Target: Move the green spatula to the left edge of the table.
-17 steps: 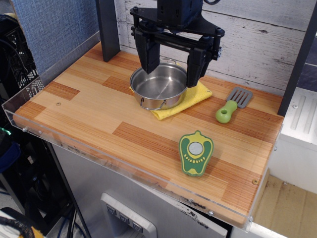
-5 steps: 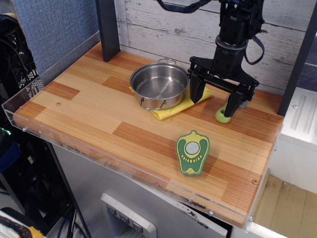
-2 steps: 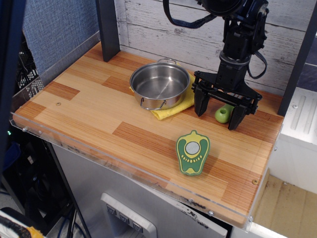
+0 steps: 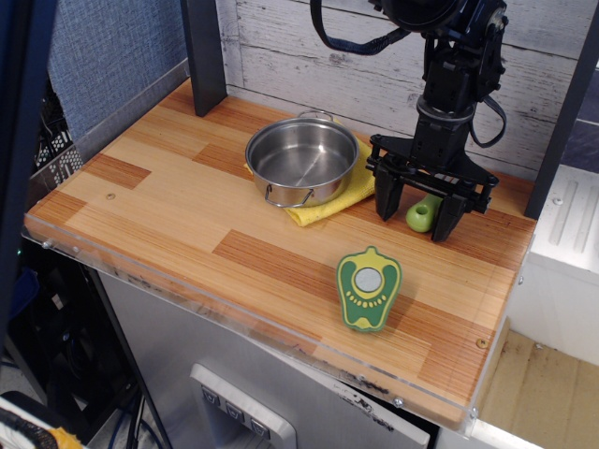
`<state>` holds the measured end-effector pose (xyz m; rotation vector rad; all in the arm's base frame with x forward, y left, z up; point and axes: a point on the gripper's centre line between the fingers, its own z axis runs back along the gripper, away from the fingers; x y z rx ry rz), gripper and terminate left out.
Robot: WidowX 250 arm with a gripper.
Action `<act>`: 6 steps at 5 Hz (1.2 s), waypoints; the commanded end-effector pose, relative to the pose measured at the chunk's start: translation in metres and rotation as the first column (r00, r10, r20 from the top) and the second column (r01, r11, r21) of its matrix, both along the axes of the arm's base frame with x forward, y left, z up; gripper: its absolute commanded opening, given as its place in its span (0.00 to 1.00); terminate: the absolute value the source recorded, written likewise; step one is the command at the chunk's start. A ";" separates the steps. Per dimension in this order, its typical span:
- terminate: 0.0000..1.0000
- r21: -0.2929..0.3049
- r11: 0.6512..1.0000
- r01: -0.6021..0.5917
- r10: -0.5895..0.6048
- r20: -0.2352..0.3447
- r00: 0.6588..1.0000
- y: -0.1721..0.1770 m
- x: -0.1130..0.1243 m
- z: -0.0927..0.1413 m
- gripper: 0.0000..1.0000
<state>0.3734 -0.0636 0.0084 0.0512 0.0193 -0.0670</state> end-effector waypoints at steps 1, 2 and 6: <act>0.00 0.002 1.000 0.004 -0.004 0.041 0.999 0.003 -0.003 0.014 0.00; 0.00 -0.021 0.997 0.068 -0.066 0.082 0.994 -0.003 -0.009 0.043 0.00; 0.00 -0.099 0.992 -0.073 0.090 0.174 0.981 0.104 -0.070 0.153 0.00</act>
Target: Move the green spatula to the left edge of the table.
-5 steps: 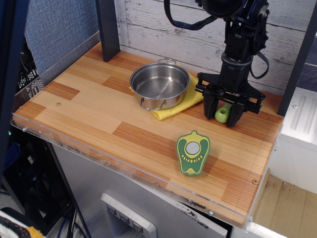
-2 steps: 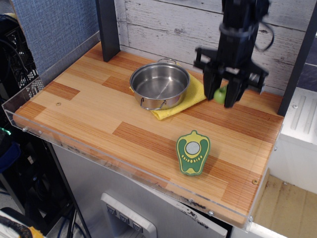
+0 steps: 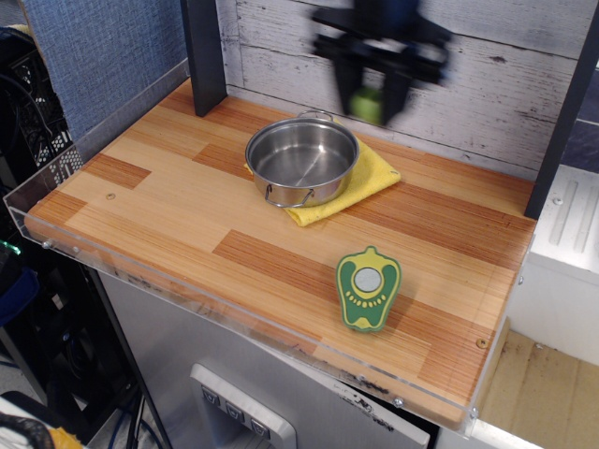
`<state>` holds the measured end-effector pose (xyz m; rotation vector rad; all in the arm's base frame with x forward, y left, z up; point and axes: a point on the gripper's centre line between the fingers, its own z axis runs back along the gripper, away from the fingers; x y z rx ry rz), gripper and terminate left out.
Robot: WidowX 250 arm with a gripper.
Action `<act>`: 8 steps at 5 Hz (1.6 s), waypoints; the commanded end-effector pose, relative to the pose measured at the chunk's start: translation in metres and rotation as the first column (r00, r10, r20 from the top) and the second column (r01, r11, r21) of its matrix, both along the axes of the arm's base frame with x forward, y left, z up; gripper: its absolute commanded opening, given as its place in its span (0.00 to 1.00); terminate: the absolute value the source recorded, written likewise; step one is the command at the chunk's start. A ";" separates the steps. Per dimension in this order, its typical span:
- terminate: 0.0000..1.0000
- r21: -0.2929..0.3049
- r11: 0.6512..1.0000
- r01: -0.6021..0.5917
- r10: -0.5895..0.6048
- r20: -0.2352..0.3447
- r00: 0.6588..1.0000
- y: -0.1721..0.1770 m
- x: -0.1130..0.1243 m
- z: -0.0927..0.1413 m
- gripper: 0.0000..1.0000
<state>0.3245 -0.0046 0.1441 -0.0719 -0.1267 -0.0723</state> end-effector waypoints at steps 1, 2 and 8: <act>0.00 0.061 0.986 -0.157 0.157 0.012 0.988 0.091 -0.039 0.016 0.00; 0.00 0.108 0.976 -0.190 0.194 -0.026 0.981 0.128 -0.057 0.001 0.00; 0.00 0.253 0.960 -0.116 0.168 -0.194 0.967 0.189 -0.022 -0.073 0.00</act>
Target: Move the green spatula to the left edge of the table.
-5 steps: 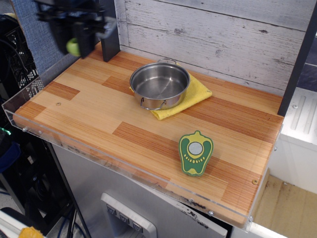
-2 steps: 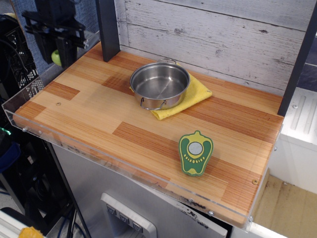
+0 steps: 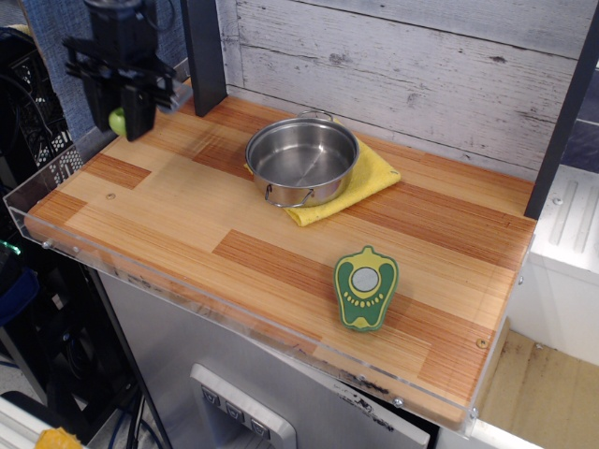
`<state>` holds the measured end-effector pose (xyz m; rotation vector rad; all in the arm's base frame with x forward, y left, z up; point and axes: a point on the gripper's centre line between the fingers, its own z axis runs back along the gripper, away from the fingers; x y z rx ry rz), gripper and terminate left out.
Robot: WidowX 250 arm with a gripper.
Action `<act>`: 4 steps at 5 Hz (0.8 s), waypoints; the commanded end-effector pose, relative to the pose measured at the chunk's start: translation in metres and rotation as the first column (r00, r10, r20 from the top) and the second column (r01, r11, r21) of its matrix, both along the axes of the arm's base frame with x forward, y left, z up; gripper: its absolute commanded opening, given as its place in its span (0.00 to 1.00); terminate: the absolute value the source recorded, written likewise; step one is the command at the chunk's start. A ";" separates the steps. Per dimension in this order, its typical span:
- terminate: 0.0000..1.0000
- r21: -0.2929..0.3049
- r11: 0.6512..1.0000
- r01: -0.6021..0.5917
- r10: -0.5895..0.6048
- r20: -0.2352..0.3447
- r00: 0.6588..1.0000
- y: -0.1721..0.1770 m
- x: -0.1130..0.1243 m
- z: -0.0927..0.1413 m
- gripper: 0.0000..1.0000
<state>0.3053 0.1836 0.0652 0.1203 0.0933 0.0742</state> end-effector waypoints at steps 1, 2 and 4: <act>0.00 0.040 0.999 -0.001 0.003 -0.041 0.999 0.006 -0.012 -0.011 0.00; 0.00 0.006 1.000 0.017 -0.017 -0.065 0.998 0.010 -0.017 -0.025 0.00; 0.00 -0.021 1.000 -0.012 0.010 -0.088 0.996 0.022 -0.020 -0.036 0.00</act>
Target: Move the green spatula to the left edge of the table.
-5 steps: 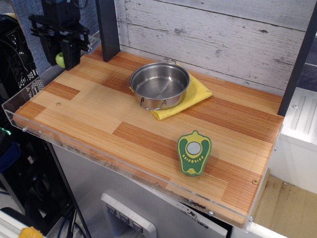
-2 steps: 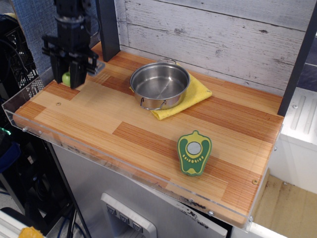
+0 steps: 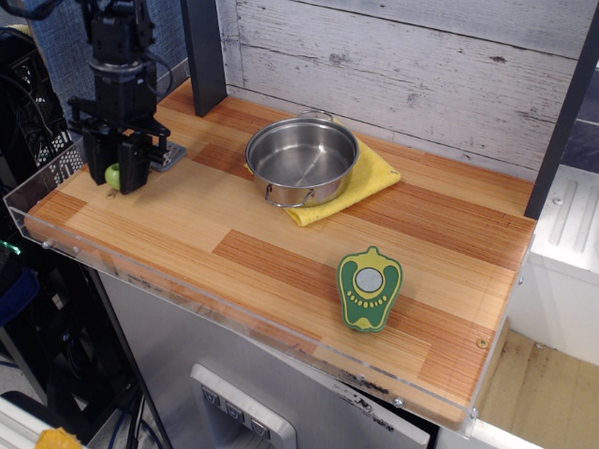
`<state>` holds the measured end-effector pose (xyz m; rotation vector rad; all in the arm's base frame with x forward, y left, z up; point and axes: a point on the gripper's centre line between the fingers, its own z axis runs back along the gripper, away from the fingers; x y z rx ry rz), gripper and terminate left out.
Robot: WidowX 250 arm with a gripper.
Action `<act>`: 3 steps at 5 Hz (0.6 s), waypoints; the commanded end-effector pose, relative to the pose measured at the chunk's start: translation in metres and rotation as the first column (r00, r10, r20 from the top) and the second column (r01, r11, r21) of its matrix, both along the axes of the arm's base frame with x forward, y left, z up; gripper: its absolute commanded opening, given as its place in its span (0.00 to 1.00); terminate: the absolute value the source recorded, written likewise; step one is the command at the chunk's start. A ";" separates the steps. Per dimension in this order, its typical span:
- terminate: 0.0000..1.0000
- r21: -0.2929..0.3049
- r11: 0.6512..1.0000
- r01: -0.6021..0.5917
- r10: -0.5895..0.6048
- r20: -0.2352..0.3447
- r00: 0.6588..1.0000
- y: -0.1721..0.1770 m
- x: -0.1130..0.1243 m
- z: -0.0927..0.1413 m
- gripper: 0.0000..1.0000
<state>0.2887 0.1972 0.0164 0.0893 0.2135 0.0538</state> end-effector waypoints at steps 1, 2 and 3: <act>0.00 0.013 1.000 -0.022 0.022 0.030 0.999 0.008 -0.002 0.012 0.00; 0.00 0.018 0.998 0.052 -0.052 0.015 0.999 0.001 0.001 0.020 1.00; 0.00 0.063 0.992 0.111 -0.114 0.038 0.993 -0.008 0.003 0.033 1.00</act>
